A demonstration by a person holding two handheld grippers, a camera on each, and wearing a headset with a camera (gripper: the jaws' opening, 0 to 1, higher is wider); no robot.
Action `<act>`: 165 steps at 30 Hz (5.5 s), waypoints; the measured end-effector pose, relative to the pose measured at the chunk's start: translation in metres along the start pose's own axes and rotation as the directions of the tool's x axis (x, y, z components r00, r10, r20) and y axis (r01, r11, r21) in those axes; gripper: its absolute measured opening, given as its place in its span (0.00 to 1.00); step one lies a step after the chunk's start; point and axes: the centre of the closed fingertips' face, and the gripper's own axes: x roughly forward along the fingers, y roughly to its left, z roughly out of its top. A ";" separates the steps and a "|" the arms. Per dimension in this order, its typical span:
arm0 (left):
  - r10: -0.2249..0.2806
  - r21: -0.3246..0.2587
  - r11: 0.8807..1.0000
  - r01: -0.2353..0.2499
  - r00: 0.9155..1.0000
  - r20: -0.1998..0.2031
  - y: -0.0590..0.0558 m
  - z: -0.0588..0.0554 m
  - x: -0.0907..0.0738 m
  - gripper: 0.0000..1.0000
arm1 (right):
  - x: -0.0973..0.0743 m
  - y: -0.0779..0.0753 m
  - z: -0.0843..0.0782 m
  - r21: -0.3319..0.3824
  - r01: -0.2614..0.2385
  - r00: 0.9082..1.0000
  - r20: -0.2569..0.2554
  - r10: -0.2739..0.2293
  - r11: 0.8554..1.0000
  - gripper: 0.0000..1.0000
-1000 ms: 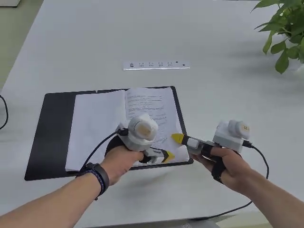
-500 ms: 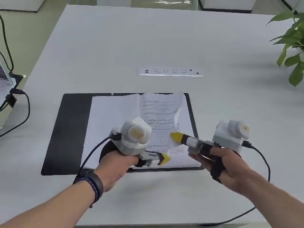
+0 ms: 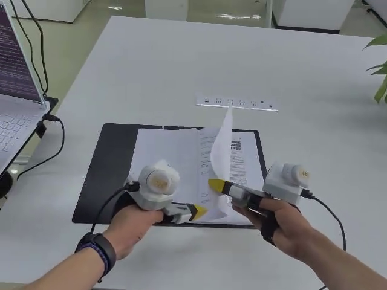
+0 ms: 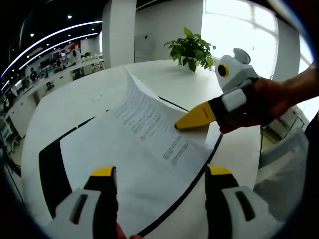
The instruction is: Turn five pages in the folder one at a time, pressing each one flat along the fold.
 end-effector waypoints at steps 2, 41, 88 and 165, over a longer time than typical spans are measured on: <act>0.015 -0.010 1.000 -0.014 1.000 0.002 0.007 -0.003 -0.006 0.72 | 0.006 0.007 0.000 -0.004 -0.010 1.000 -0.003 0.010 1.000 0.00; 0.211 -0.144 0.968 -0.205 0.977 0.028 0.084 -0.056 -0.102 0.72 | 0.091 0.060 -0.035 -0.048 -0.115 0.983 -0.147 0.106 0.992 0.00; 0.279 -0.254 0.932 -0.260 0.959 0.041 0.108 -0.093 -0.133 0.71 | 0.159 0.025 -0.101 -0.010 0.043 0.942 -0.332 -0.044 0.999 0.00; 0.266 -0.233 0.940 -0.250 0.963 0.039 0.109 -0.078 -0.129 0.68 | 0.155 0.055 -0.107 0.035 -0.086 0.948 -0.306 0.093 0.996 0.47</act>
